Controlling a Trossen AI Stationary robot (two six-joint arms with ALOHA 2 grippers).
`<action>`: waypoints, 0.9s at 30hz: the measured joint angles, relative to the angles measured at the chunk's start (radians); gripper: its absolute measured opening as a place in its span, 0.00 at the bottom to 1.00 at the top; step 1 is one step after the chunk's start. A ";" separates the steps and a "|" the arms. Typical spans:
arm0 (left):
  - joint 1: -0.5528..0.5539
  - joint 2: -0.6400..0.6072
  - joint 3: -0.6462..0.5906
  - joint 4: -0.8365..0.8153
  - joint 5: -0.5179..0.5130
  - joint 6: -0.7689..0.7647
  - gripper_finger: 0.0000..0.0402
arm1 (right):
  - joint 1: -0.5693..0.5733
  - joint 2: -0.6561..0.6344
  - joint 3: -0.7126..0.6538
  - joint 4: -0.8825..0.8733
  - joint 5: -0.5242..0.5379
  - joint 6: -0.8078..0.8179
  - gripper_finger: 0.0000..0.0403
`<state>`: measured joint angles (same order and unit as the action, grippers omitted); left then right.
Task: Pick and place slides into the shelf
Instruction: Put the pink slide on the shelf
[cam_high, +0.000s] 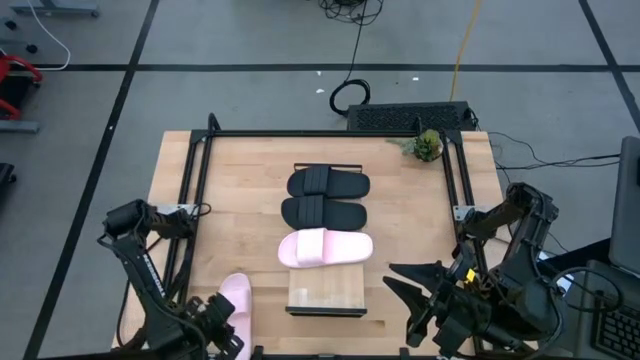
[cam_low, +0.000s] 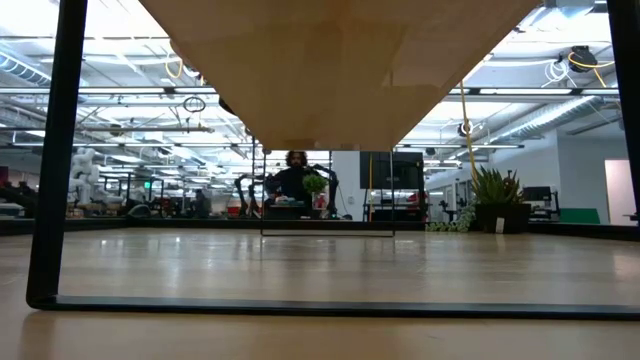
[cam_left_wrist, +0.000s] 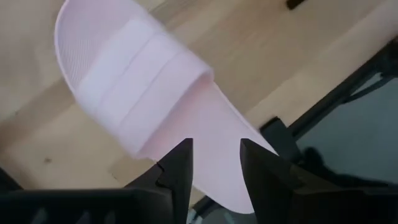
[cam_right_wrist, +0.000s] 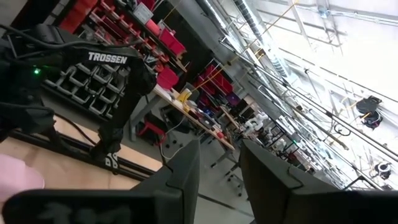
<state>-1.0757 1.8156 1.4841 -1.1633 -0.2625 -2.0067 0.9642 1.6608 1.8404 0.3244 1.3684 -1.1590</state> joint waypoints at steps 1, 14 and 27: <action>0.007 0.000 0.000 -0.003 0.005 0.035 0.33 | 0.000 0.000 0.000 0.000 0.000 0.000 0.27; 0.050 0.000 -0.001 -0.032 0.055 0.287 0.33 | 0.000 0.000 0.000 0.000 0.000 -0.001 0.27; 0.024 0.028 -0.001 -0.061 0.076 0.367 0.33 | 0.000 0.000 0.000 0.000 0.001 -0.001 0.27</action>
<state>-1.0515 1.8437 1.4830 -1.2245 -0.1865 -1.6398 0.9642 1.6608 1.8400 0.3241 1.3689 -1.1600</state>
